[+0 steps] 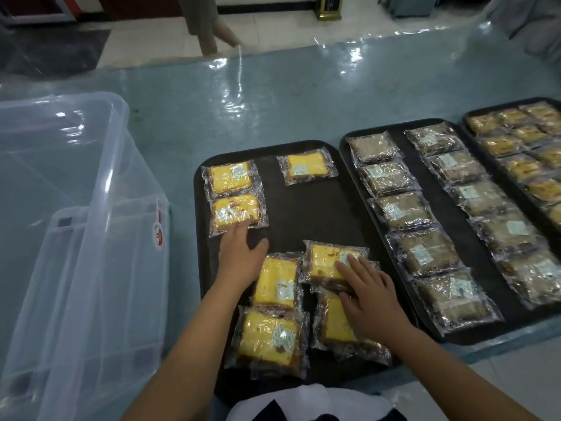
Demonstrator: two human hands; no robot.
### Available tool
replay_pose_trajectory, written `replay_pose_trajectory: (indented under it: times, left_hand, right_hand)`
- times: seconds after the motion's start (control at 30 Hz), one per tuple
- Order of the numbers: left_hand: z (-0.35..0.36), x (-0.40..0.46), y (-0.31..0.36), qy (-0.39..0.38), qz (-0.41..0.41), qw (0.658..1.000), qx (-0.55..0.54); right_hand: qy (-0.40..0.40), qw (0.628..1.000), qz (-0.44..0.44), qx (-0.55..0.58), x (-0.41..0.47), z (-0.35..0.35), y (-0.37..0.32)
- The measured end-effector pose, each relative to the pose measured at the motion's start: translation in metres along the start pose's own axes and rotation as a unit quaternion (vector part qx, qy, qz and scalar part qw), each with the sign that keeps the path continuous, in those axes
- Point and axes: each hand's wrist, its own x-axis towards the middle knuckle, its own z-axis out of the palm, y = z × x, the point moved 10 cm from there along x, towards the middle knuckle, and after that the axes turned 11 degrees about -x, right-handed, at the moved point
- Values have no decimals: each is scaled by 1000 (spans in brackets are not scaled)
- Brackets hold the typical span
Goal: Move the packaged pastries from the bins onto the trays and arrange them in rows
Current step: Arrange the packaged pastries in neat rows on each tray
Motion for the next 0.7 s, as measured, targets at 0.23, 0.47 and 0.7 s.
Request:
replay_pose_trajectory:
  times: [0.23,0.47,0.7]
  left_hand:
    - [32,-78,-25,-115,-3,992,49]
    - [37,-76,-18,-125,0,989,81]
    - [68,-86,-10,-119,28,953,277]
  right_hand:
    - [36,999,15,36,-6,-46,-11]
    - [-25,999,21,37,-28,-56,-24]
    - [8,998,42,-36,-23,-50,-33]
